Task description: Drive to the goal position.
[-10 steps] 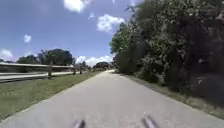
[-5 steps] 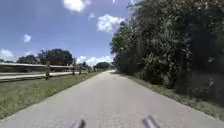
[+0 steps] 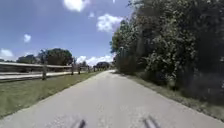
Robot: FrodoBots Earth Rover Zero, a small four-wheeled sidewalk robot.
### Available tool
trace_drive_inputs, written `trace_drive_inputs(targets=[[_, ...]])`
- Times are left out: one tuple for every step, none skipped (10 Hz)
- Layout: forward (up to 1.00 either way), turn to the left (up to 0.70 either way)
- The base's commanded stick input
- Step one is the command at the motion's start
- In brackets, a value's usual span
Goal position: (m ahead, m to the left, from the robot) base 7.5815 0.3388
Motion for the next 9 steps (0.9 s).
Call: trace_drive_inputs(targets=[[0.50, 0.37], [0.50, 0.00], [0.50, 0.00], [0.50, 0.00], [0.50, 0.00], [0.50, 0.00], [0.50, 0.00], [0.50, 0.00], [0.50, 0.00]])
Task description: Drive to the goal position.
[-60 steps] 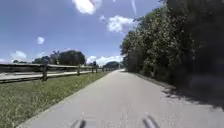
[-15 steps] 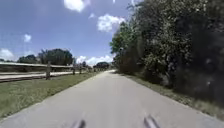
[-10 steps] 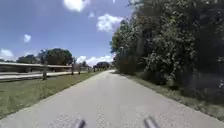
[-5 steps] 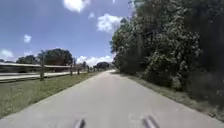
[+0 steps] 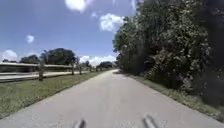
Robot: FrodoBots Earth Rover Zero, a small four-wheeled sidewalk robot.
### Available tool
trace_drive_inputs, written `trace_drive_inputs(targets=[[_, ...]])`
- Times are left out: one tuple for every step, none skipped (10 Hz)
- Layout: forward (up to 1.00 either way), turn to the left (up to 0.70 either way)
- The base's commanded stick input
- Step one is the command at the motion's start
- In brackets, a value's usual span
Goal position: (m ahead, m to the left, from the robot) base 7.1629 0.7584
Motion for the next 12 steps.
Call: trace_drive_inputs(targets=[[0.50, 0.00], [0.50, 0.00], [0.50, 0.00], [0.50, 0.00], [0.50, 0.00], [0.50, 0.00], [0.50, 0.33], [0.50, 0.50], [0.50, 0.33], [0.50, 0.04], [0.50, 0.00], [0.50, 0.00]])
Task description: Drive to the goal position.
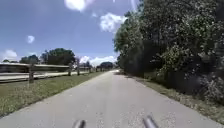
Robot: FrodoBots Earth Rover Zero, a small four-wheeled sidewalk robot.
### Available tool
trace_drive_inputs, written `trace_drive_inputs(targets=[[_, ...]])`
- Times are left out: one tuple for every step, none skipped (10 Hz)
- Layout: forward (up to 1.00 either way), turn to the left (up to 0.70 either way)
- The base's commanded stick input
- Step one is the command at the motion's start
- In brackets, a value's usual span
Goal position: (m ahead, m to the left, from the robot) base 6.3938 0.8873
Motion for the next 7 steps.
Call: trace_drive_inputs(targets=[[0.50, 0.00], [0.50, 0.00], [0.50, 0.00], [0.50, 0.00], [0.50, 0.00], [0.50, 0.00], [0.50, 0.00]])
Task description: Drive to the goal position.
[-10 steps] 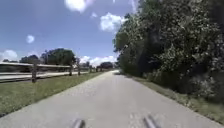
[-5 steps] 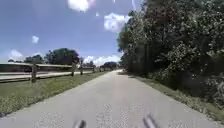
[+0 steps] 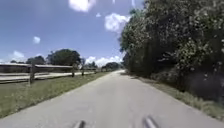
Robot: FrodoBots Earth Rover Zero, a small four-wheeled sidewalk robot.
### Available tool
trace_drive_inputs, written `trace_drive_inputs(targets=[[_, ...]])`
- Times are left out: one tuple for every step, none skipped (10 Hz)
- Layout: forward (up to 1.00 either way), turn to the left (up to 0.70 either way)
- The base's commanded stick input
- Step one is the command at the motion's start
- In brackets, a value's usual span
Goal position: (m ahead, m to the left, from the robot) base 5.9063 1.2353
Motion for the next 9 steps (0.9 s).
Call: trace_drive_inputs(targets=[[0.50, 0.00], [0.50, 0.00], [0.50, 0.00], [0.50, 0.00], [0.50, 0.00], [0.50, 0.00], [0.50, 0.00], [0.50, 0.00], [0.50, 0.00]])
